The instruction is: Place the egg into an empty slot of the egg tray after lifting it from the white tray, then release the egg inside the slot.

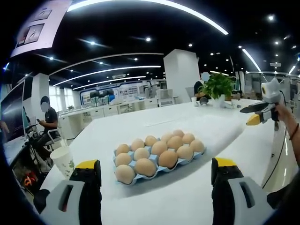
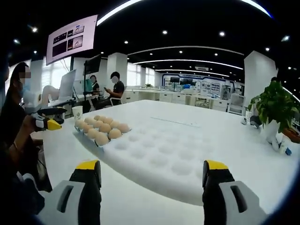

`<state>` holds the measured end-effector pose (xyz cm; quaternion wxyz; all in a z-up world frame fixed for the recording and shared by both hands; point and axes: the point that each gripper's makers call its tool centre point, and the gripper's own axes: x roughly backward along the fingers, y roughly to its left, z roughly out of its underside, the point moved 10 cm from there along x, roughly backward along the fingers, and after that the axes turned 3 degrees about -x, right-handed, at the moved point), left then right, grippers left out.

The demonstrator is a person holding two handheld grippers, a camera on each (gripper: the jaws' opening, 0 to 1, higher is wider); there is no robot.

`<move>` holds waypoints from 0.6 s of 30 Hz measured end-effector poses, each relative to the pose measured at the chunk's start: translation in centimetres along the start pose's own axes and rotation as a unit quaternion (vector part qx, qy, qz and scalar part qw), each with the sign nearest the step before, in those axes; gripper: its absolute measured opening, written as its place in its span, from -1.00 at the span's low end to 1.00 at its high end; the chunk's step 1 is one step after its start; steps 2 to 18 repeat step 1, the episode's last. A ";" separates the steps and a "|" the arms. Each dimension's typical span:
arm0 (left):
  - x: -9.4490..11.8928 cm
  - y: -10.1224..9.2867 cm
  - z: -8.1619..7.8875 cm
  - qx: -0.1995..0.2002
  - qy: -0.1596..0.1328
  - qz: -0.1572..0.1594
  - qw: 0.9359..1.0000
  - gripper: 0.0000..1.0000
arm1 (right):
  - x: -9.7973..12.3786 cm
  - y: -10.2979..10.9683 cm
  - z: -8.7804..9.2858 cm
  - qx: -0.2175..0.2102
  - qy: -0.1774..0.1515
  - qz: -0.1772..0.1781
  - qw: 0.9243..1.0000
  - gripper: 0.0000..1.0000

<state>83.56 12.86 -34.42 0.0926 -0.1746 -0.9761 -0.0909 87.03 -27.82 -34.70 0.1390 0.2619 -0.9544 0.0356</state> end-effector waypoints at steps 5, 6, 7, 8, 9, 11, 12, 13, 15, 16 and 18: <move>0.0 0.0 0.0 -0.001 0.001 0.000 1.000 1.00 | 0.0 0.0 0.0 -0.001 -0.001 0.000 1.000 0.86; 0.0 0.0 0.0 -0.001 0.001 0.000 1.000 1.00 | 0.0 0.0 0.0 -0.001 -0.001 0.000 1.000 0.86; 0.0 0.0 0.0 -0.001 0.001 0.000 1.000 1.00 | 0.0 0.0 0.0 -0.001 -0.001 0.000 1.000 0.86; 0.0 0.0 0.0 -0.001 0.001 0.000 1.000 1.00 | 0.0 0.0 0.0 -0.001 -0.001 0.000 1.000 0.86; 0.0 0.0 0.0 -0.001 0.001 0.000 1.000 1.00 | 0.0 0.0 0.0 -0.001 -0.001 0.000 1.000 0.86; 0.0 0.0 0.0 -0.001 0.001 0.000 1.000 1.00 | 0.0 0.0 0.0 -0.001 -0.001 0.000 1.000 0.86; 0.0 0.0 0.0 -0.001 0.001 0.000 1.000 1.00 | 0.0 0.0 0.0 -0.001 -0.001 0.000 1.000 0.86; 0.0 0.0 0.0 -0.001 0.001 0.000 1.000 1.00 | 0.0 0.0 0.0 -0.001 -0.001 0.000 1.000 0.86; 0.0 0.0 0.0 -0.001 0.001 0.000 1.000 1.00 | 0.0 0.0 0.0 -0.001 -0.001 0.000 1.000 0.86; 0.0 0.0 0.0 -0.001 0.001 0.000 1.000 1.00 | 0.0 0.0 0.0 -0.001 -0.001 0.000 1.000 0.86; 0.0 0.0 0.0 -0.001 0.001 0.000 1.000 1.00 | 0.0 0.0 0.0 -0.001 -0.001 0.000 1.000 0.86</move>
